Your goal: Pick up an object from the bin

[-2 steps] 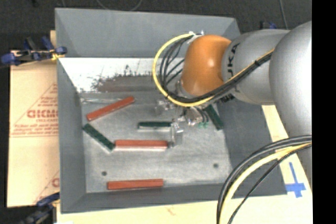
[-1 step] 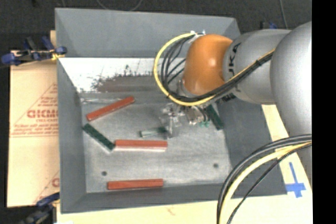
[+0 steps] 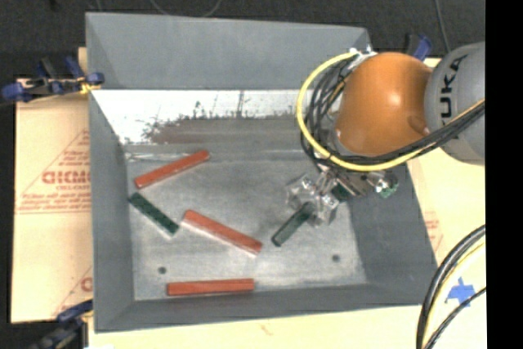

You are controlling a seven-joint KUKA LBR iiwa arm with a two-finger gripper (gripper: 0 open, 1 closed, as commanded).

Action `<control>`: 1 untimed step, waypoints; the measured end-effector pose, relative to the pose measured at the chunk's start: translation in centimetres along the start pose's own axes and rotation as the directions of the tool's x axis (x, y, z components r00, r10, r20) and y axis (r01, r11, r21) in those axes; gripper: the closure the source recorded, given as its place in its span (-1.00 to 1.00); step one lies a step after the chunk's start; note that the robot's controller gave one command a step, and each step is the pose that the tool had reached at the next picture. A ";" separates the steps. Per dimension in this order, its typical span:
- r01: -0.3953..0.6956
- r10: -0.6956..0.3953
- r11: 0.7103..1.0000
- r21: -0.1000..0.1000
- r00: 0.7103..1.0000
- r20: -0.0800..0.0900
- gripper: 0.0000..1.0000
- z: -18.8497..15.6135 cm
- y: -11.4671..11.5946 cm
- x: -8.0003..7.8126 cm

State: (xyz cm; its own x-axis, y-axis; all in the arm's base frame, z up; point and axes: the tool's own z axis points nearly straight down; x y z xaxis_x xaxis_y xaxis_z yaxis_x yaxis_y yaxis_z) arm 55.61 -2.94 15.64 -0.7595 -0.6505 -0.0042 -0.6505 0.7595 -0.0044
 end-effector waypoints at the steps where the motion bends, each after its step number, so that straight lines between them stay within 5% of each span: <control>1: -0.002 0.002 1.000 0.006 1.000 0.005 1.00 -9.6 -3.7 -0.1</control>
Offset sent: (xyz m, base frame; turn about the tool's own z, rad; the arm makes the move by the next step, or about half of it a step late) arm 0.0212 -0.0249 0.0898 -0.0025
